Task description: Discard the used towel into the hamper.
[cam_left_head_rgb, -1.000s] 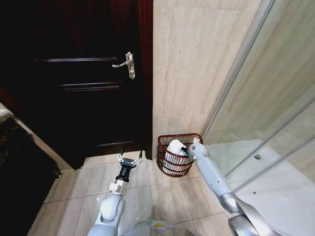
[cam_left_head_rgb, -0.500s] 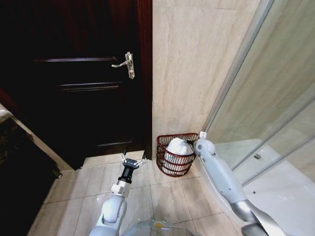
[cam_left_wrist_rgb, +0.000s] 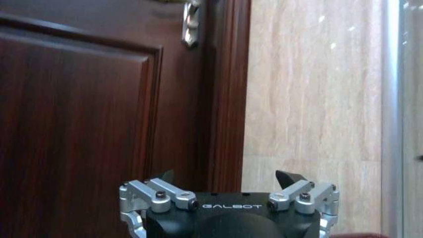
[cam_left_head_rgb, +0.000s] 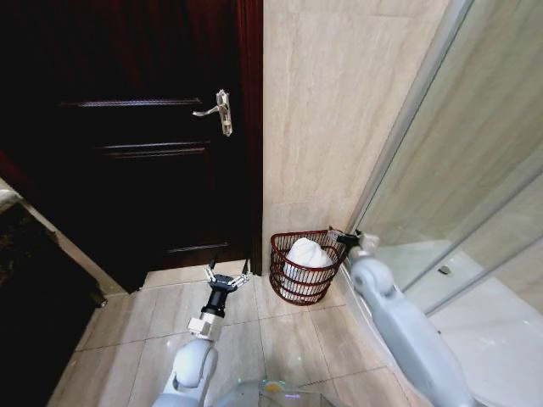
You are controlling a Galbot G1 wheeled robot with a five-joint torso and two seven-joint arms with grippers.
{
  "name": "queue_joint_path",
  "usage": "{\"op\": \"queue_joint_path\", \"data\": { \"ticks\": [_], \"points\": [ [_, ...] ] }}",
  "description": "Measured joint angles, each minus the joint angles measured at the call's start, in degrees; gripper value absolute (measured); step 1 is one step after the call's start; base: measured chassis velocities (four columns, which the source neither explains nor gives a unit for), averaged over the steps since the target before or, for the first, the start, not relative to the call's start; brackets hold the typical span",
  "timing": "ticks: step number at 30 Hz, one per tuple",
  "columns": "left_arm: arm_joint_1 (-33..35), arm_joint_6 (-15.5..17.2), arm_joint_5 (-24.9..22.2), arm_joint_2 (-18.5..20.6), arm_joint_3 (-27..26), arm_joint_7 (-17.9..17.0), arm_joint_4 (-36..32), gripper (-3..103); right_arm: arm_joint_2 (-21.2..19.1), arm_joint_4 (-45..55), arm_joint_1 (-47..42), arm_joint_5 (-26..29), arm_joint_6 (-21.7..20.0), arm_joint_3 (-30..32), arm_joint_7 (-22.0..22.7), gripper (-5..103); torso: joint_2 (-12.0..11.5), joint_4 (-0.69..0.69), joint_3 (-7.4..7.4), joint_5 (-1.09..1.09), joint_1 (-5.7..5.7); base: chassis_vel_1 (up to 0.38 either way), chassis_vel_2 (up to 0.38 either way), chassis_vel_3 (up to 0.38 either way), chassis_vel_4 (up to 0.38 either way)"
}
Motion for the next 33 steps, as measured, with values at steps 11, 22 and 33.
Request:
{"op": "queue_joint_path", "data": {
  "ticks": [11, 22, 33],
  "points": [
    [3.74, 7.03, -3.86, 1.67, -1.84, 0.21, -7.17, 100, 21.45, 13.42, -28.88, -26.22, 18.06, 10.33, -17.01, 100, 0.00, -0.01, 0.00, -0.03, -0.01, 0.000, 0.000, 0.000, 0.000],
    [4.25, 8.09, -3.96, 0.96, -2.79, 1.10, -8.94, 100, 22.56, 15.80, -38.18, -29.72, 25.80, 5.47, -10.97, 100, -0.01, 0.04, 0.01, -0.01, 0.01, 0.000, 0.000, 0.000, 0.000],
    [5.98, 5.85, -3.01, 0.74, -2.70, 2.19, -8.49, 100, 22.20, 15.05, -40.63, -28.67, 27.65, 6.54, -9.48, 100, 0.00, 0.02, 0.00, -0.01, -0.01, 0.131, -0.141, -0.140, 0.140]
  ]
}}
